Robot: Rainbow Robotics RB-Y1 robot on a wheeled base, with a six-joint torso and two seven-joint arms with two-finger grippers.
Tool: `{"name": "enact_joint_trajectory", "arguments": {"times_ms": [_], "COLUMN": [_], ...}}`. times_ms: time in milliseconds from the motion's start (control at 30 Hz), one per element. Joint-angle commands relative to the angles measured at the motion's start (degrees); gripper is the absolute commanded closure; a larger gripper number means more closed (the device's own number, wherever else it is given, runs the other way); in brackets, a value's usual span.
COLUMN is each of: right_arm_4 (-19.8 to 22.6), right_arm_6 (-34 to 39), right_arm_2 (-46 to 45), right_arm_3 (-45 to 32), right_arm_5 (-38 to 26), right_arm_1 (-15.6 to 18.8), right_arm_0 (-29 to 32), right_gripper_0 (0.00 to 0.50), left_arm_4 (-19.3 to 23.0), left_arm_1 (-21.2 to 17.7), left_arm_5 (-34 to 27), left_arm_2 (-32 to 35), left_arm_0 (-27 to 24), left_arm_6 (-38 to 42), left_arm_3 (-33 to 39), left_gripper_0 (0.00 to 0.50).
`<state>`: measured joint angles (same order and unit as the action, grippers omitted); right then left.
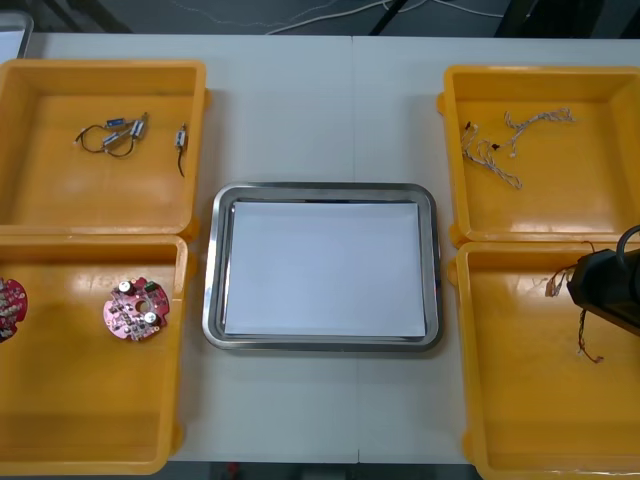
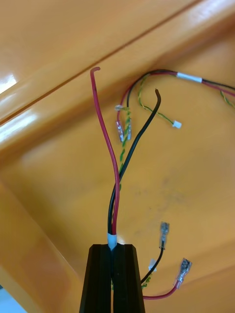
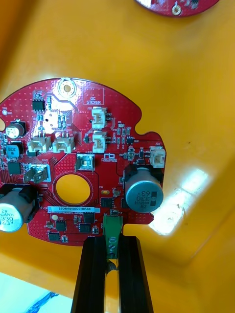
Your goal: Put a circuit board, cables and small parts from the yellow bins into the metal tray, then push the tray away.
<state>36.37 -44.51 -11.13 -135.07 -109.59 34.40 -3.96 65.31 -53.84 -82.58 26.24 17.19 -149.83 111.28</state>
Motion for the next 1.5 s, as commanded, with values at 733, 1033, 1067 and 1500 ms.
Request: {"name": "enact_joint_trajectory", "arguments": {"times_ms": [733,1033,1067,1500], "right_arm_4": [9.59,16.1,17.06,16.63], "right_arm_6": [-34.94,-39.51,-39.69,-39.25], "right_arm_2": [-1.35,-1.35,-1.35,4.45], "right_arm_3": [-9.95,-9.69,-9.69,-9.25], "right_arm_5": [-0.41,-0.41,-0.41,-0.41], "right_arm_1": [7.96,9.02,9.02,11.65], "right_arm_0": [-2.1,-5.09,-5.53,-10.19], "right_gripper_0": [0.5,0.5,0.5,0.5], "left_arm_4": [-3.43,-7.3,-7.21,-6.77], "left_arm_1": [-1.54,-1.54,-1.54,-1.54], "left_arm_5": [-21.3,-22.71,-22.71,-22.8], "left_arm_2": [1.62,-2.16,-2.68,-8.75], "left_arm_0": [-18.07,-22.38,-22.73,-24.05], "left_arm_6": [-5.17,8.06,10.17,35.39], "left_arm_3": [9.74,13.17,13.52,21.17], "left_gripper_0": [0.5,0.5,0.5,0.5]}}
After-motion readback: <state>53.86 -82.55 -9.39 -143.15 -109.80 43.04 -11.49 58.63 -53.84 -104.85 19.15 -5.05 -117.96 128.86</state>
